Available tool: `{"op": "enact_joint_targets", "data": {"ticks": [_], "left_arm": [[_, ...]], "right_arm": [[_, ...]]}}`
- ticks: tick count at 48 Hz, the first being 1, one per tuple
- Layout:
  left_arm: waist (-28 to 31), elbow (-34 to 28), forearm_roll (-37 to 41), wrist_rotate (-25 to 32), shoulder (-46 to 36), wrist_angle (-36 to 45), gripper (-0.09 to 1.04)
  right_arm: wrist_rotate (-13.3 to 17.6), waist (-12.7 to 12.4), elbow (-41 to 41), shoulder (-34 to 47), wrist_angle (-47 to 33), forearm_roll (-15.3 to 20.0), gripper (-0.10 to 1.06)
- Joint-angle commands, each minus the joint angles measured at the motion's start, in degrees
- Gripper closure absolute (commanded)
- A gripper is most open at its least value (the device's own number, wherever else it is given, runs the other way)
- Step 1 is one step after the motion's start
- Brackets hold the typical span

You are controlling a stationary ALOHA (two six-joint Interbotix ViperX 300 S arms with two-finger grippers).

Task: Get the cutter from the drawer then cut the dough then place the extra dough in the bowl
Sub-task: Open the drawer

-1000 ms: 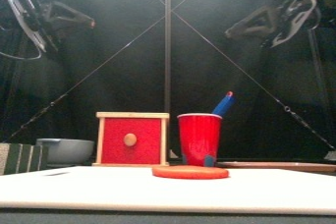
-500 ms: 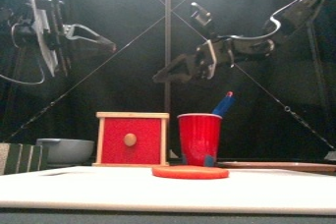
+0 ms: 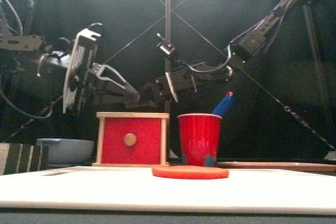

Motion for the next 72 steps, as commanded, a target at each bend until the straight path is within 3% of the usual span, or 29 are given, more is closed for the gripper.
{"op": "enact_joint_targets", "data": {"ticks": [1, 18, 51, 64, 72], "left_arm": [[0.2, -2.0, -2.5, -1.3, 1.1, -0.3, 0.40], [0.2, -2.5, -19.1, -6.2, 1.6, 7.8, 0.19], [2.1, -5.4, -20.0, -6.9, 4.9, 9.1, 0.17], [3.3, -5.6, -21.4, -6.9, 4.6, 9.4, 0.08], [4.2, -6.4, -22.3, -6.9, 5.1, 9.5, 0.08]], "right_arm": [[0.1, -0.3, -2.2, -0.4, -0.4, -0.3, 1.01], [1.0, 0.0, -2.0, 1.5, 4.6, 0.1, 1.01], [0.4, 0.4, -2.3, 2.3, 7.6, -0.2, 1.01], [0.4, 0.9, -2.4, 2.4, 8.2, -0.2, 1.01], [0.4, 1.1, -2.5, 2.4, 8.3, -0.2, 1.01]]}}
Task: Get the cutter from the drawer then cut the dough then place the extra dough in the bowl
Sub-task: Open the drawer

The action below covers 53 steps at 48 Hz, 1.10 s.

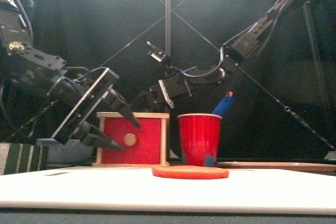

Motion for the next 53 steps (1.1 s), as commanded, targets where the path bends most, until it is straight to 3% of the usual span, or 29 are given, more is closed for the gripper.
{"op": "enact_joint_targets", "data": {"ticks": [1, 39, 53], "left_arm": [[1.0, -1.8, -0.7, 0.1, -0.4, -0.2, 0.08], [2.6, -3.2, -3.0, 0.6, 2.5, 1.3, 0.10], [2.6, -3.4, -3.0, 0.7, 2.6, 1.3, 0.27]], "right_arm": [[-0.2, 0.3, 0.0, -0.2, 1.1, -0.1, 1.01], [0.0, 1.1, -0.1, -0.1, 1.1, 0.3, 1.01], [0.2, 1.3, -0.1, 0.4, 1.1, 0.3, 1.01]]}}
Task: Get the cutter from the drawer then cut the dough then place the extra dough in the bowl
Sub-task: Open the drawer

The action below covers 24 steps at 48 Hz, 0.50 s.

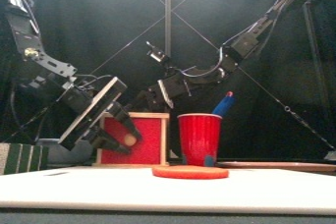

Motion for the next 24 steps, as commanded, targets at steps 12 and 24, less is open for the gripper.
{"op": "enact_joint_targets", "data": {"ticks": [12, 24], "left_arm": [[0.4, -0.4, 0.0, 0.1, -0.1, 1.8, 0.36], [-0.2, -0.2, 0.1, 0.2, -0.6, 2.7, 0.39]], "right_arm": [[0.3, 0.3, 0.2, 0.3, 0.9, 0.0, 1.01], [0.3, 0.4, 0.2, 0.3, 0.9, 0.4, 1.01]]}}
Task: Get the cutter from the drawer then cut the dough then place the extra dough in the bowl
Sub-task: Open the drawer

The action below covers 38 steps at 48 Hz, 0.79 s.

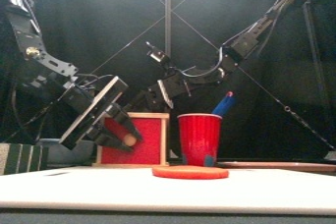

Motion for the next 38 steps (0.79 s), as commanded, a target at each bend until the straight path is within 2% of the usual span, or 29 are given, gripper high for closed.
{"op": "enact_joint_targets", "data": {"ticks": [1, 38], "left_arm": [[-0.3, 0.0, 0.0, 0.1, -0.8, 1.0, 0.39], [-7.4, -0.5, -0.5, -0.5, -1.8, 4.4, 0.39]], "right_arm": [[0.1, 0.3, 0.2, 0.2, 0.9, 0.3, 1.01], [-0.3, -1.0, -2.6, 0.9, 5.3, 0.5, 1.01]]}}
